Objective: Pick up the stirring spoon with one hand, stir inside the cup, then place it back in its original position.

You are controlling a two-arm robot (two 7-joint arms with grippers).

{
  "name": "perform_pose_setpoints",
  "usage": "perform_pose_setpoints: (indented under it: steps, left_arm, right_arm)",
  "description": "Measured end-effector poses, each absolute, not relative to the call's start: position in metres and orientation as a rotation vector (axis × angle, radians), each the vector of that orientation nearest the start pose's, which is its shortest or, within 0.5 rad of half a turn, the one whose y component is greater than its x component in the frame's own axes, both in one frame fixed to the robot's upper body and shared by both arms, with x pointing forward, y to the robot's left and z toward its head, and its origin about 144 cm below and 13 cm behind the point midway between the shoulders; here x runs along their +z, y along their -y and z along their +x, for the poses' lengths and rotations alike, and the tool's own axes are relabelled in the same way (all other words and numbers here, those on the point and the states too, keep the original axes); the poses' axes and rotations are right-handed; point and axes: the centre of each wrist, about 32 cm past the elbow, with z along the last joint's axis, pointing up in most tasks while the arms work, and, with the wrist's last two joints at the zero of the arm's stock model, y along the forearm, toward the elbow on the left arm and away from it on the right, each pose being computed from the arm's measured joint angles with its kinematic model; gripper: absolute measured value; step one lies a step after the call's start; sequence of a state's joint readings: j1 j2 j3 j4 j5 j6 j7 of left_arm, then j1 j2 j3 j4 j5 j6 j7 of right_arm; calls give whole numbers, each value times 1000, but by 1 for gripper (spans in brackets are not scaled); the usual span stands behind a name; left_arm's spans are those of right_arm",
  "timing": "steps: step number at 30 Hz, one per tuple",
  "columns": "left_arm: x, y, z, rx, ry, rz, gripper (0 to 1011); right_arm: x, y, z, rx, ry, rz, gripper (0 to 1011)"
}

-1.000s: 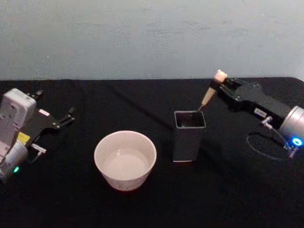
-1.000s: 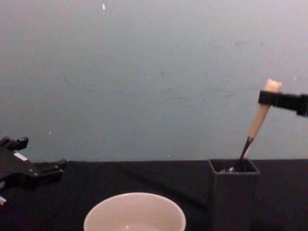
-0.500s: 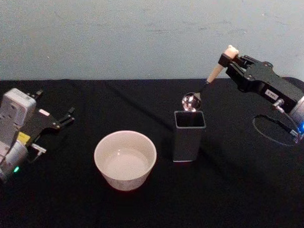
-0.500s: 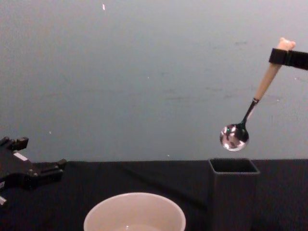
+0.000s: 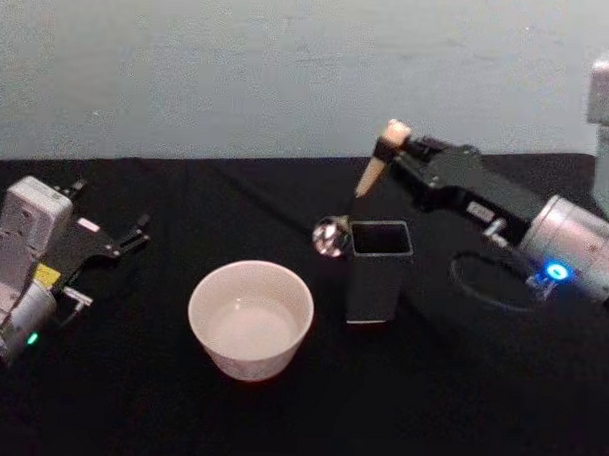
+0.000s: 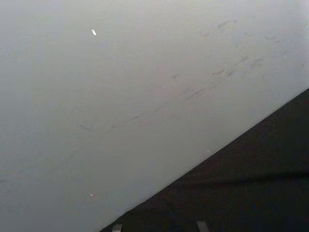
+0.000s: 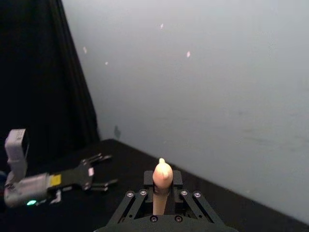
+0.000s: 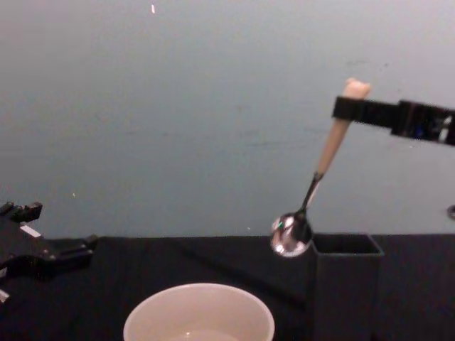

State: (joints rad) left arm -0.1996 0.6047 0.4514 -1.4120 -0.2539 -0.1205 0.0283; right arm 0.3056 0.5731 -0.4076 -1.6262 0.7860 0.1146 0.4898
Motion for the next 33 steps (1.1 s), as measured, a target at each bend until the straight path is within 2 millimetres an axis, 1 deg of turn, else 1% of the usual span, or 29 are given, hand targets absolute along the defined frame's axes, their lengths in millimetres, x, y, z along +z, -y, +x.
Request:
perform_pose_setpoints:
  steps: [6,12,24,33]
  left_arm:
    - [1140,-310,489,1248,285,304,1001]
    - [1140,-310,489,1248,285,304,1001]
    - [1140,-310,489,1248,285,304,1001]
    - [1140,-310,489,1248,285,305,1001]
  right_arm:
    - [1230,255,510,-640,-101,79,218]
    - [1217,237,508,-580,-89,25,218]
    - [1195,215,502,-494,-41,-68,218]
    - [1186,196,501,-460,-27,-96,218]
